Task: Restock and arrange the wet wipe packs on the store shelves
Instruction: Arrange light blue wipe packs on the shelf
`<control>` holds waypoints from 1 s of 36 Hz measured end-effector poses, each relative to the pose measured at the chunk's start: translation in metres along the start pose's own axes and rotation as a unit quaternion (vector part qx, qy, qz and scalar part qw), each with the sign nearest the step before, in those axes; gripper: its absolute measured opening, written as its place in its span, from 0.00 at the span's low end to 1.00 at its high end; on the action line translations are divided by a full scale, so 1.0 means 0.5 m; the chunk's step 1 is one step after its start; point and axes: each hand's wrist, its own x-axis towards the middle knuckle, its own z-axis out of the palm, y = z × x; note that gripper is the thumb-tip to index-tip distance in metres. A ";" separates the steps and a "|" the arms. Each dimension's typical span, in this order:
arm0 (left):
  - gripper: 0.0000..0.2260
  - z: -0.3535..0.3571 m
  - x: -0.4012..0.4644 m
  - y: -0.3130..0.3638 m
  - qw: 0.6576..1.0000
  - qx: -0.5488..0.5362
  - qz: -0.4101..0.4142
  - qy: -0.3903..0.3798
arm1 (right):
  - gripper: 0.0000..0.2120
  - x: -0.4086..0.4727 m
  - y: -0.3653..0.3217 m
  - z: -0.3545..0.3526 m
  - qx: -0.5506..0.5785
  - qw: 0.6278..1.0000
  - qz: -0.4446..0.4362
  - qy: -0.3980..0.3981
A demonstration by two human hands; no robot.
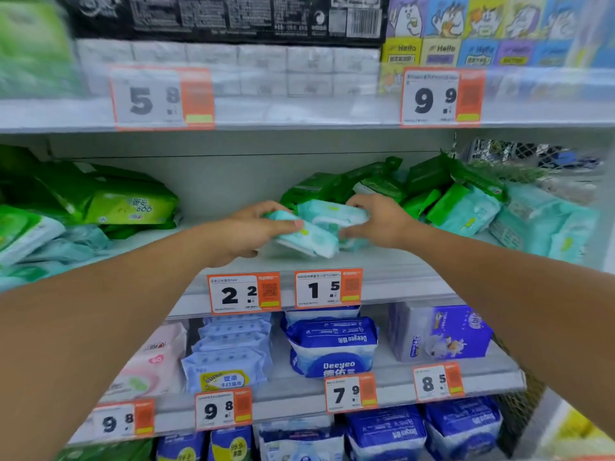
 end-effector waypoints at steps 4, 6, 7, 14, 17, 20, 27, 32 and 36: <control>0.08 -0.034 -0.043 0.025 0.971 -0.227 -0.041 0.053 | 0.17 -0.057 -0.042 -0.043 0.341 0.936 0.084 0.000; 0.09 -0.045 -0.069 0.043 0.952 -0.296 -0.065 0.053 | 0.18 -0.098 -0.059 -0.070 0.417 0.903 0.098 -0.031; 0.10 -0.049 -0.080 0.048 0.944 -0.315 -0.083 0.045 | 0.20 -0.119 -0.066 -0.084 0.436 0.893 0.099 -0.041; 0.13 0.026 -0.173 0.061 0.929 -0.300 -0.203 -0.078 | 0.22 -0.287 -0.071 -0.162 0.474 0.873 0.106 -0.048; 0.11 0.076 -0.203 0.052 0.921 -0.299 -0.224 -0.105 | 0.17 -0.356 -0.055 -0.181 0.466 0.874 0.122 -0.060; 0.10 0.124 -0.226 0.055 0.923 -0.283 -0.238 -0.107 | 0.19 -0.420 -0.027 -0.205 0.444 0.882 0.152 -0.051; 0.13 0.316 -0.271 0.045 0.906 -0.249 -0.262 -0.220 | 0.17 -0.582 0.080 -0.269 0.363 0.895 0.256 -0.045; 0.16 0.427 -0.270 0.056 0.969 0.058 -0.120 -0.208 | 0.10 -0.654 0.199 -0.262 0.040 0.930 0.351 -0.103; 0.21 0.388 -0.176 0.136 0.929 0.278 0.245 0.026 | 0.21 -0.579 0.202 -0.308 -0.045 0.958 0.264 0.102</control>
